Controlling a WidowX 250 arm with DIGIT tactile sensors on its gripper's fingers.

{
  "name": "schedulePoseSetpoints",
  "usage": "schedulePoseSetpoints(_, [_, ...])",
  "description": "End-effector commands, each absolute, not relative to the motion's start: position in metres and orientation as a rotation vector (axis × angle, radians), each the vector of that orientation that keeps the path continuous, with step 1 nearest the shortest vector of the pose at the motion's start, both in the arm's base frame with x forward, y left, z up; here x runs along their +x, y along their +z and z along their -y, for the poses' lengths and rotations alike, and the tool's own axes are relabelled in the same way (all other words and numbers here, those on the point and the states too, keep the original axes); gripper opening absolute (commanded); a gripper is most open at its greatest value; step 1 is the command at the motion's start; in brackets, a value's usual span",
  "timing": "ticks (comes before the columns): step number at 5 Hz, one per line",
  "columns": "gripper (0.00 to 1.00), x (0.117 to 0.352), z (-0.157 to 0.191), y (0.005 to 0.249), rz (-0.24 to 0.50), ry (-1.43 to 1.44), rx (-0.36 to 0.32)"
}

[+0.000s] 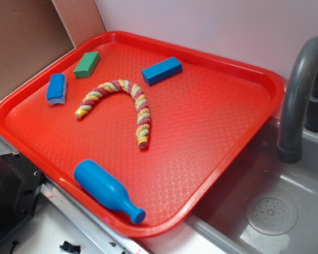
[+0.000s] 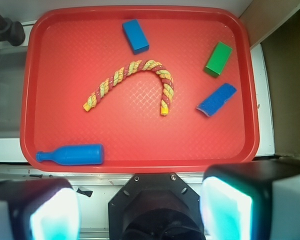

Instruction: Grab the blue sponge.

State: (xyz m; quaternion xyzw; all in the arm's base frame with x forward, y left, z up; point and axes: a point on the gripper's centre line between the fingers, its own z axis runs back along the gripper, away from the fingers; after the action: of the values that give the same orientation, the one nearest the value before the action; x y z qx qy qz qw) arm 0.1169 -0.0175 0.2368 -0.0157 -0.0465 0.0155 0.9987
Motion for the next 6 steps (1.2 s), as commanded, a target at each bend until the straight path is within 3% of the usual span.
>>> schedulePoseSetpoints(1, [1.0,0.117,0.017,0.237,0.093,0.031,-0.031])
schedulePoseSetpoints(3, [1.0,0.134,-0.006,0.219,0.197,0.532,-0.082])
schedulePoseSetpoints(5, [1.0,0.178,-0.063,0.172,0.248,0.965,-0.051])
schedulePoseSetpoints(6, [1.0,0.188,-0.084,0.154,0.273,1.044,-0.026])
